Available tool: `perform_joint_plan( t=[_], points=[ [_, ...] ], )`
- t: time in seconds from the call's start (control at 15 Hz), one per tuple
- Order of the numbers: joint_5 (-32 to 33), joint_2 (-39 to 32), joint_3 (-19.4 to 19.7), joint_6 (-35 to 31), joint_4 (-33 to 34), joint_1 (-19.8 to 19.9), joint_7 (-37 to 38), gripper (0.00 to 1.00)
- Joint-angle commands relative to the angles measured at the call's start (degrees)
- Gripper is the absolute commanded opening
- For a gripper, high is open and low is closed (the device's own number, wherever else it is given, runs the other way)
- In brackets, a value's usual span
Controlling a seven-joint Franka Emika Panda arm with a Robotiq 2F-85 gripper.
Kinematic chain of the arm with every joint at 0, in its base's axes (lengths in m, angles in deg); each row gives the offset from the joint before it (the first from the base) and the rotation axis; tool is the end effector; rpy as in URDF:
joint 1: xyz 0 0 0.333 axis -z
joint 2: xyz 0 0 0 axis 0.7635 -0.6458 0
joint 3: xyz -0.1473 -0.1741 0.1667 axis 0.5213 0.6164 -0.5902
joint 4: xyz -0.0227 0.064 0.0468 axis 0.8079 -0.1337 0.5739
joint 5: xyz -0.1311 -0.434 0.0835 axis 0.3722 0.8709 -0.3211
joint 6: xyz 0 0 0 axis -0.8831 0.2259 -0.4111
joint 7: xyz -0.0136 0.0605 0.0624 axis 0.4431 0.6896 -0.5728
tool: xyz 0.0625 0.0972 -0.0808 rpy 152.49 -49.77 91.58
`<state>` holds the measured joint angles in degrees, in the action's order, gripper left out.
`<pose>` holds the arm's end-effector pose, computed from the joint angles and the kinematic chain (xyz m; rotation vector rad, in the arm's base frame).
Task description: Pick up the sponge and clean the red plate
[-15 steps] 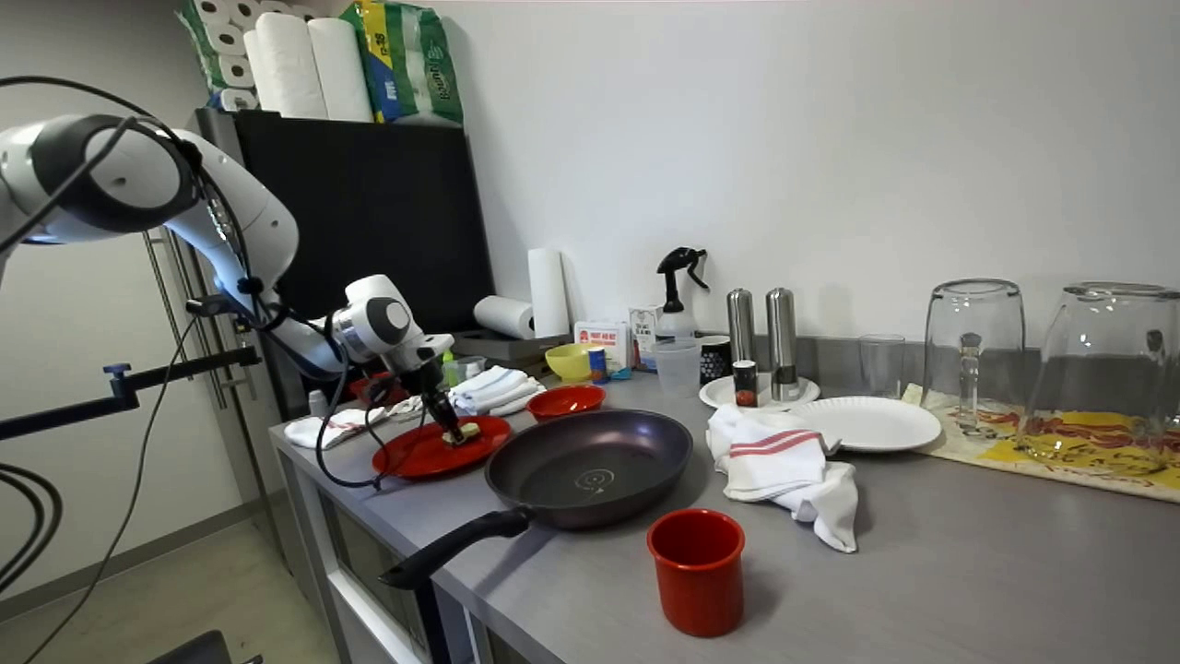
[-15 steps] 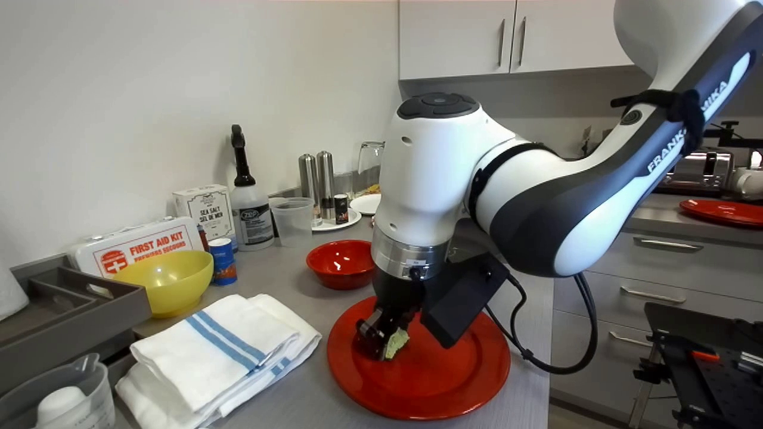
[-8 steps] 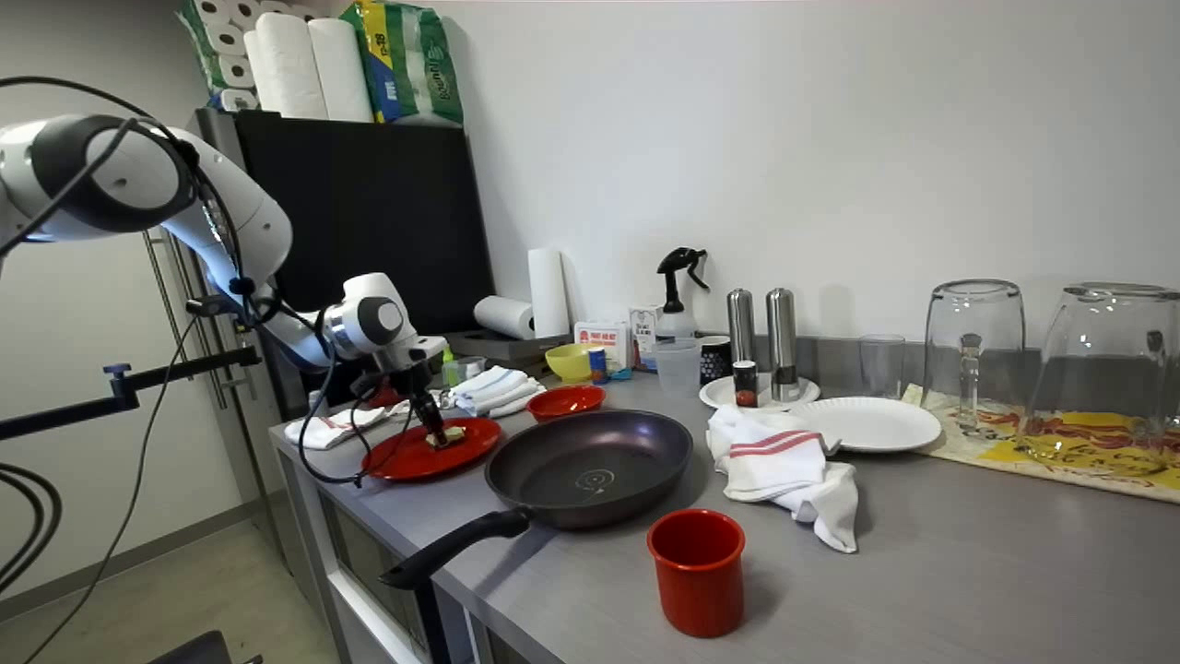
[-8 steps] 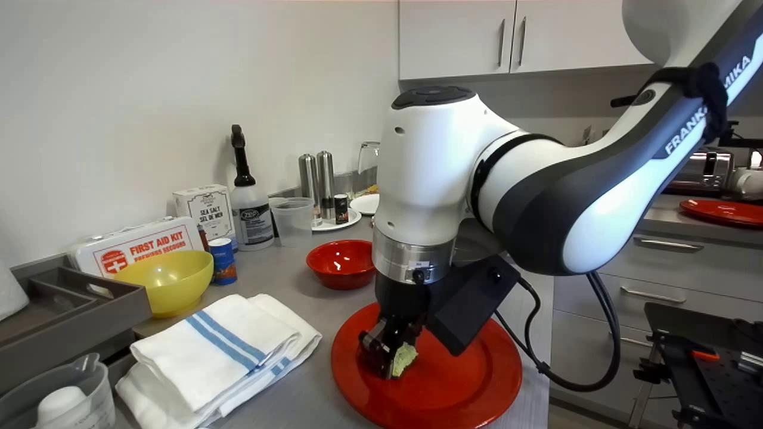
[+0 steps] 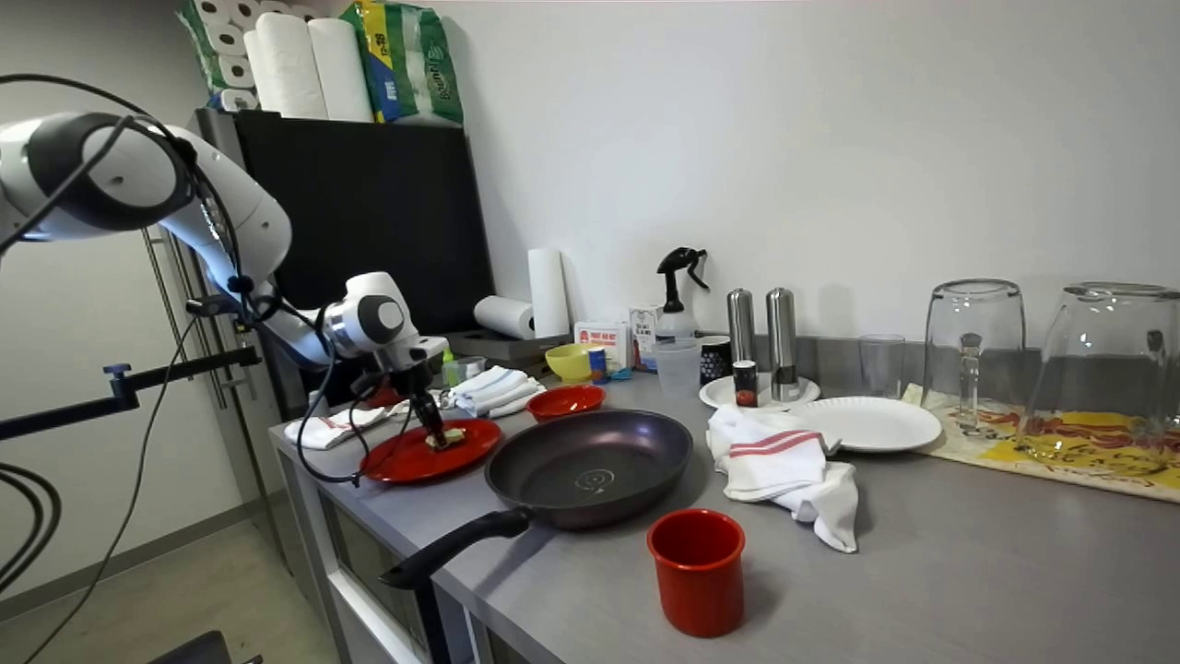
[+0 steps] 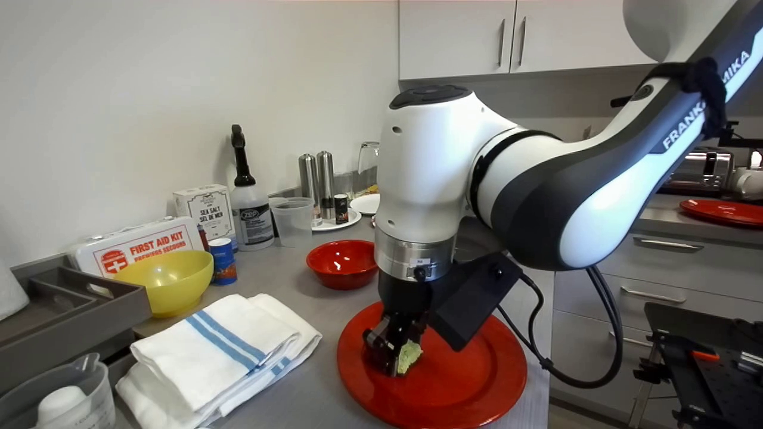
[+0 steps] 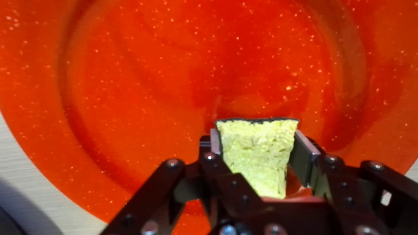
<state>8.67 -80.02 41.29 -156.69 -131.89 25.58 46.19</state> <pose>0.5988 0.3113 0.1534 2.9939 -0.3256 0.2815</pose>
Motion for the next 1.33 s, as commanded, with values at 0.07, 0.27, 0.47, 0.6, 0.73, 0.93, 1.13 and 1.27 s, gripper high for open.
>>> perform_joint_plan(
  t=[0.07, 0.27, 0.47, 0.6, 0.73, 0.93, 1.13, 1.27],
  points=[
    [-0.12, 1.27, 1.28, 2.33, -1.93, 0.65, -0.49, 0.27],
    [-0.07, 1.84, 1.63, 2.82, -2.42, 1.31, -0.4, 0.27],
    [-0.23, 1.62, 1.53, 2.94, -2.22, 1.68, -0.4, 0.27],
    [-0.52, 1.34, 1.23, 2.85, -2.01, 1.68, -0.5, 0.27],
    [-0.73, 1.08, 0.9, 2.66, -1.78, 1.54, -0.64, 0.27],
    [-1.18, 0.89, 0.14, 2.44, -1.61, 1.31, -0.9, 0.27],
    [-1.3, 0.64, -0.82, 2.21, -1.36, 0.77, -1.1, 0.27],
    [-1.38, 0.55, -1.56, 2.1, -1.09, 0.37, -1.24, 0.27]
  ],
)
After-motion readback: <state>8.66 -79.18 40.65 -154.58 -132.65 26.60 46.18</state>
